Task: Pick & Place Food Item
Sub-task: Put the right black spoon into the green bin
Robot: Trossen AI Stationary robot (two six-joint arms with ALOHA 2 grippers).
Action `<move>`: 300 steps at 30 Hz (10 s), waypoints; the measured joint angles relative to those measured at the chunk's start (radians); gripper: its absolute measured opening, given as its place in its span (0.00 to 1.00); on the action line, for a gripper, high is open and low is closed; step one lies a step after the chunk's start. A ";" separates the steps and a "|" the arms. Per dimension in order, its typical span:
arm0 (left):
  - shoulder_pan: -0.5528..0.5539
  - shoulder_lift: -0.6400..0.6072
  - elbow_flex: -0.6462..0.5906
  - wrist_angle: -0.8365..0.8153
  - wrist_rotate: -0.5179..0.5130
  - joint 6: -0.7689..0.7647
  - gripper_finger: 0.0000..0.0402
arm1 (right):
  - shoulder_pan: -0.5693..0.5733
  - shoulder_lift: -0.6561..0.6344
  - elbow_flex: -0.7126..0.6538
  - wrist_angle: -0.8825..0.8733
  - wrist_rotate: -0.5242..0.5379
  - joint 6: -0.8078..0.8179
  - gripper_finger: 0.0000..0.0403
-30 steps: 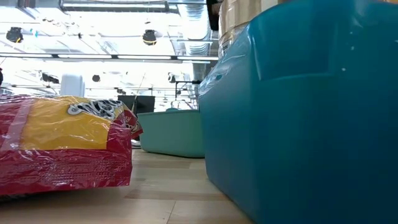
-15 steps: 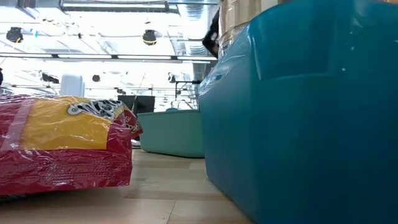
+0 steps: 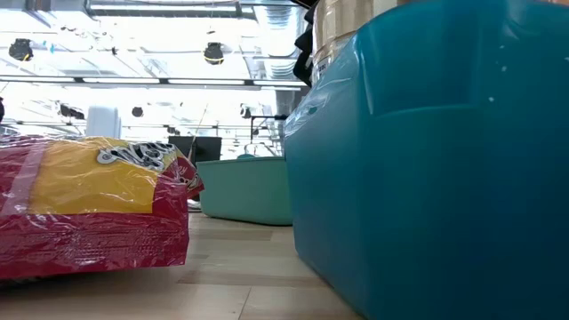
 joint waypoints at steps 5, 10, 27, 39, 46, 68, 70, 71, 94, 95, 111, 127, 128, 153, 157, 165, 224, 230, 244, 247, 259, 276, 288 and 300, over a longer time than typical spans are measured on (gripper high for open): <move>0.000 0.000 0.000 0.000 0.002 0.000 0.31 | -0.001 0.000 0.000 -0.003 0.048 -0.009 0.22; 0.000 0.000 0.000 0.000 0.004 0.000 0.31 | -0.015 0.000 0.000 -0.004 0.067 -0.026 0.12; 0.000 0.000 0.000 0.000 0.003 0.000 0.31 | -0.103 -0.106 0.000 -0.182 0.203 -0.109 0.00; 0.000 0.000 0.000 0.000 -0.002 0.000 0.31 | -0.114 -0.248 0.000 -0.503 0.468 -0.135 0.00; 0.000 0.000 0.000 0.000 0.000 0.000 0.31 | -0.133 -0.345 -0.057 -0.555 0.519 -0.125 0.00; 0.000 0.000 0.000 0.000 0.003 0.000 0.31 | -0.243 -0.506 -0.490 -0.528 0.520 0.113 0.00; 0.000 0.000 0.000 -0.001 0.003 0.000 0.31 | -0.243 -0.481 -0.518 -0.528 0.520 0.138 0.00; 0.000 0.000 0.000 -0.001 0.003 0.000 0.31 | -0.243 -0.464 -0.528 -0.528 0.520 0.139 0.00; 0.000 0.000 0.000 0.000 -0.001 0.000 0.31 | -0.212 -0.348 -0.546 -0.479 0.511 0.208 0.00; 0.000 0.000 0.000 0.000 -0.001 0.000 0.31 | -0.207 -0.352 -0.546 -0.469 0.497 0.218 0.00; 0.000 0.000 0.000 0.000 0.002 0.000 0.31 | -0.182 -0.353 -0.546 -0.414 0.466 0.244 0.14; 0.000 0.000 0.000 0.000 0.003 0.000 0.31 | -0.181 -0.252 -0.545 -0.369 0.495 0.269 0.24; 0.000 0.000 0.000 0.000 0.003 0.000 0.31 | -0.178 -0.244 -0.544 -0.369 0.497 0.269 0.24; 0.000 0.000 0.000 0.000 0.000 0.000 0.31 | -0.084 -0.237 -0.544 -0.363 0.654 0.314 0.13; 0.000 0.000 0.000 0.000 0.000 0.000 0.31 | -0.084 -0.237 -0.544 -0.359 0.654 0.313 0.06; 0.000 0.000 0.000 0.000 0.004 0.000 0.31 | -0.084 -0.237 -0.544 -0.356 0.653 0.314 0.05; 0.000 0.000 0.000 0.052 0.004 0.000 0.31 | -0.184 -0.622 -0.427 -0.032 0.004 0.155 0.01; 0.000 0.000 0.000 0.080 0.003 0.000 0.31 | -0.240 -0.606 -0.425 0.145 -0.179 0.182 0.01; 0.000 0.028 0.000 0.112 -0.001 0.030 0.31 | -0.324 -0.472 -0.426 0.615 -0.441 0.438 0.01; 0.000 0.067 0.000 0.110 -0.001 0.031 0.31 | -0.330 -0.436 -0.426 0.730 -0.491 0.525 0.01; 0.000 0.271 0.000 0.280 0.162 0.176 0.31 | -0.330 -0.345 -0.426 1.027 -0.591 0.818 0.01; -0.037 0.356 0.000 0.309 0.223 0.282 0.31 | -0.330 -0.342 -0.426 1.028 -0.596 0.820 0.01; -0.060 0.425 0.000 0.420 0.217 0.316 0.31 | -0.329 -0.342 -0.426 1.020 -0.592 0.820 0.01; -0.053 0.474 0.000 0.501 0.201 0.373 0.30 | -0.328 -0.341 -0.426 1.013 -0.589 0.845 0.01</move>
